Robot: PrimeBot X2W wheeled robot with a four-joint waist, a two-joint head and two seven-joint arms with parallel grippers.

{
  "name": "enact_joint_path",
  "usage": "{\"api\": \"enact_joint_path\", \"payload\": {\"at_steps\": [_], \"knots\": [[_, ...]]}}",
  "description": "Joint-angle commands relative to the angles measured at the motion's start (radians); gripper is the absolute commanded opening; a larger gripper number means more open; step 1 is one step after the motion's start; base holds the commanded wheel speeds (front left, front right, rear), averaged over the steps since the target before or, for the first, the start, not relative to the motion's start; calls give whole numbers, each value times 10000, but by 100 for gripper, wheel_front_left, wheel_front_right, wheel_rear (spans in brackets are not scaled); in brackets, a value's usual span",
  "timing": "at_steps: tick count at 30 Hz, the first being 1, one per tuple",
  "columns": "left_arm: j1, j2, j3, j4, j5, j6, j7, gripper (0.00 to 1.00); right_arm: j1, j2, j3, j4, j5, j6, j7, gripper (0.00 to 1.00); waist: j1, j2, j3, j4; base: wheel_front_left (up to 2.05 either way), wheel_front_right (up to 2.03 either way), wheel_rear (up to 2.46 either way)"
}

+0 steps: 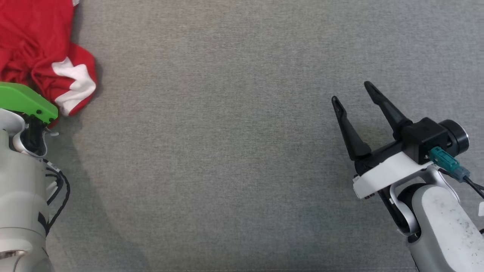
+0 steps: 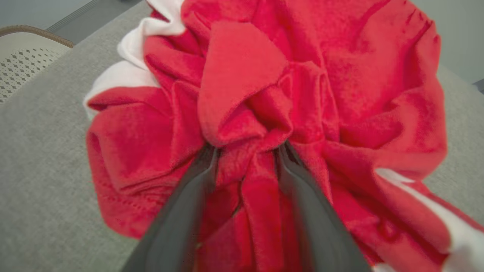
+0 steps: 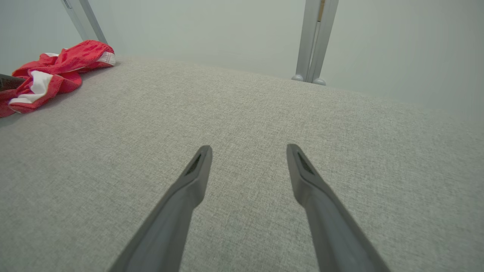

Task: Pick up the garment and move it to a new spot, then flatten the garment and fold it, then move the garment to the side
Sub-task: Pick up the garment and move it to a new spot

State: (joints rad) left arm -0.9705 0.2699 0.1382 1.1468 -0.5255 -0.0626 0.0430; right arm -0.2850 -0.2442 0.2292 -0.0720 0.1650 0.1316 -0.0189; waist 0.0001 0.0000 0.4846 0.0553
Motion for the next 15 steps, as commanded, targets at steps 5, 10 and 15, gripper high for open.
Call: {"api": "enact_joint_path", "payload": {"at_steps": [5,10,15], "knots": [[-186,448,-255,-157,267,-184,-316,0,157,197,14,385,136,-19,-328,100,-1,0,-699,-84,0,0,0],[-592,677,-741,-879,693,-402,-846,0,270,453,15,925,347,-19,-677,100,-1,0,-1734,19,0,0,0],[-981,441,-1514,-1875,1014,-593,-1011,0,497,673,-95,1368,462,-19,-961,100,-1,0,-2695,-111,0,0,0]]}}
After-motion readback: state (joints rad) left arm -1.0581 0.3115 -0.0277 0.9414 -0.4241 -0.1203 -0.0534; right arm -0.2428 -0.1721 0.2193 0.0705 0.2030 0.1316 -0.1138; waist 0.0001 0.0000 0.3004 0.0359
